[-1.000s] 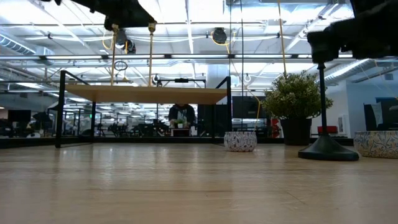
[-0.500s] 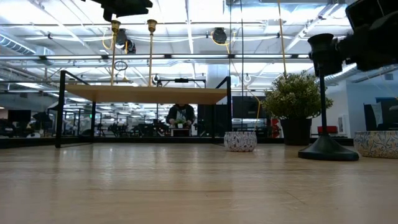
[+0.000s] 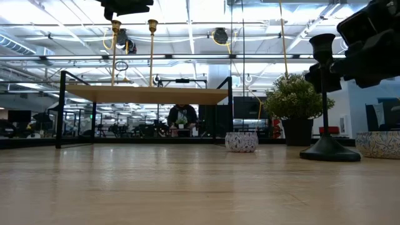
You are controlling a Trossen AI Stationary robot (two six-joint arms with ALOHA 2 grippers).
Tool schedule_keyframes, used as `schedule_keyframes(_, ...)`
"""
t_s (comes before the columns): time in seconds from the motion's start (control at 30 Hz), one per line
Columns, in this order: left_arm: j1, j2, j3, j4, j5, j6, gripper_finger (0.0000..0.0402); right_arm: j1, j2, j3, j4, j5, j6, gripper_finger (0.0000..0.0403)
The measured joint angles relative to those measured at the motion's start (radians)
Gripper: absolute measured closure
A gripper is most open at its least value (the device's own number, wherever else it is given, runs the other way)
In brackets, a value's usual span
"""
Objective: Pick & Place candle stick holders
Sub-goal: Put the black candle holder on the shelf
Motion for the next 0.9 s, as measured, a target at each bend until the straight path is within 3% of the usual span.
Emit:
schedule_keyframes(0.23,0.000,0.000,0.000,0.000,0.000,-0.001,0.0236,-0.001,0.121,0.000,0.074,0.003,0.011,0.0235)
schedule_keyframes(0.57,0.000,0.000,0.000,0.000,0.001,-0.002,0.0236,-0.002,0.152,0.000,0.129,0.004,-0.016,0.0383)
schedule_keyframes(0.9,-0.058,0.000,0.000,0.000,0.031,0.001,0.0236,-0.002,0.152,0.035,0.196,0.132,0.063,0.0391)
